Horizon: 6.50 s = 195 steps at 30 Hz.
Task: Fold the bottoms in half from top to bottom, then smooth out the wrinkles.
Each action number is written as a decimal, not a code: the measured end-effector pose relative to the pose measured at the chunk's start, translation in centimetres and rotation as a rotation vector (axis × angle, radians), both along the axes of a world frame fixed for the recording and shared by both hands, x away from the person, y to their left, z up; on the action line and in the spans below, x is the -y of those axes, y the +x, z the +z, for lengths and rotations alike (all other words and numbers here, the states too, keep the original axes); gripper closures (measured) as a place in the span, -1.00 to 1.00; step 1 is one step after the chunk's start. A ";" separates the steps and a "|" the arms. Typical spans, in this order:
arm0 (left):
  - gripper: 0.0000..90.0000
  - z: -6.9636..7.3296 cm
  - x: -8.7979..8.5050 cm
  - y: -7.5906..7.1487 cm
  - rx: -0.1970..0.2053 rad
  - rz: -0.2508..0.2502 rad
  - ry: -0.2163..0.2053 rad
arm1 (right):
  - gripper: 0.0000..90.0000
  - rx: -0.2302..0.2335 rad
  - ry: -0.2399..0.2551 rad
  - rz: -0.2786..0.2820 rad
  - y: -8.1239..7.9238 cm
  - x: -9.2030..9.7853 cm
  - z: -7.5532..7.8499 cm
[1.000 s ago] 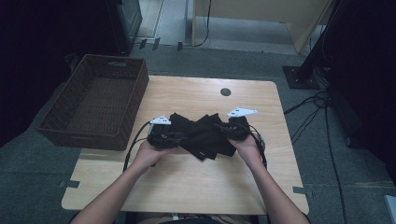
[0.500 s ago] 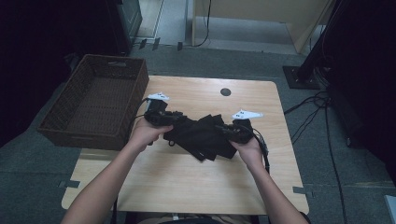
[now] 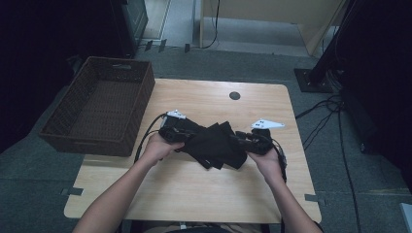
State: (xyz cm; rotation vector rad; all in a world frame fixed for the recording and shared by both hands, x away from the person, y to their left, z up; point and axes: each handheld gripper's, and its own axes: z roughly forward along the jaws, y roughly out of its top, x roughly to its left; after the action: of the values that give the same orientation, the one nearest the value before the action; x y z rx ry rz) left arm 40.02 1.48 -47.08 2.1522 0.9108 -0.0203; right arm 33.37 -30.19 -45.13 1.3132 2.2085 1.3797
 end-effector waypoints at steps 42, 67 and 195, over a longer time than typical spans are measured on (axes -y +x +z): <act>0.29 -0.5 -0.2 -1.6 0.002 0.021 -0.053 | 0.52 -0.011 -0.037 0.190 -0.8 -2.9 -1.5; 0.01 1.1 -1.3 -2.8 0.025 0.009 -0.029 | 0.40 0.032 -0.003 0.041 -2.4 -1.4 -0.7; 1.00 -1.4 0.1 7.8 -0.278 -0.031 0.184 | 0.53 0.033 -0.273 0.094 0.1 -4.9 -4.4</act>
State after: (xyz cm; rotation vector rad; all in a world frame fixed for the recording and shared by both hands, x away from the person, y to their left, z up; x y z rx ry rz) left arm 47.82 1.39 -48.48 2.3743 1.0716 -0.2662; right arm 33.50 -25.31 -49.56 1.0974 2.3608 1.0716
